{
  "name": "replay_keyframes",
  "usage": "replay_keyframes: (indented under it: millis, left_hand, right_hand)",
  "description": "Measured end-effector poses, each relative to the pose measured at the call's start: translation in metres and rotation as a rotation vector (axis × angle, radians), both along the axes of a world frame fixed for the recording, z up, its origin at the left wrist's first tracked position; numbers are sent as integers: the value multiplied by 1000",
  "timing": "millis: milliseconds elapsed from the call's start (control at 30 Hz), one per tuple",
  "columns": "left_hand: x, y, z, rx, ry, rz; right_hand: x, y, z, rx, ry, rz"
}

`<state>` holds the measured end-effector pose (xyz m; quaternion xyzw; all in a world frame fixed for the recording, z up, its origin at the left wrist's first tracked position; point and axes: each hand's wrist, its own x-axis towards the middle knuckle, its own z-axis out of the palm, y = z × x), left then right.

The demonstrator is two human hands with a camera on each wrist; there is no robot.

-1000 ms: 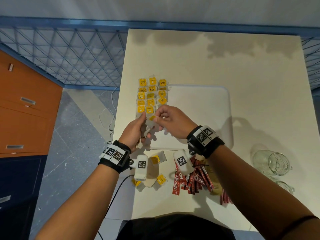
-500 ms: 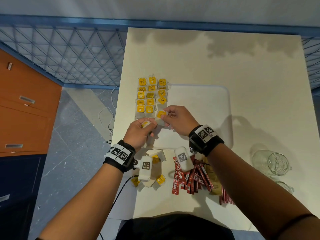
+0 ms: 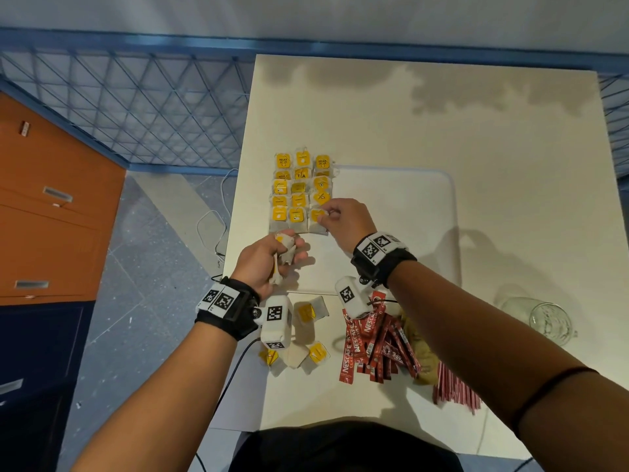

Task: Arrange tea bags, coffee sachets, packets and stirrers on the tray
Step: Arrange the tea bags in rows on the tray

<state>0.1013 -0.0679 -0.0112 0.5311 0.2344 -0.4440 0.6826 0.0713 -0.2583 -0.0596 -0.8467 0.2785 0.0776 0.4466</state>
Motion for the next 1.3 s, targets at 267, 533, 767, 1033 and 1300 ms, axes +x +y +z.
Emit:
replay_keyframes:
  millis: [267, 533, 767, 1033, 1300]
  left_hand:
    - [-3, 6, -13, -130, 55, -76]
    - [0, 7, -13, -170, 41, -120]
    - [-6, 2, -2, -67, -180, -265]
    - [-8, 2, -8, -44, -244, -256]
    - [-7, 0, -4, 17, -142, -200]
  right_hand:
    - [3, 7, 2, -76, 52, -27]
    - [-8, 10, 15, -29, -10, -25]
    - [-19, 19, 30, 177, -26, 114]
    - [-37, 16, 29, 204, -29, 225]
    - [-51, 14, 27, 269, -75, 30]
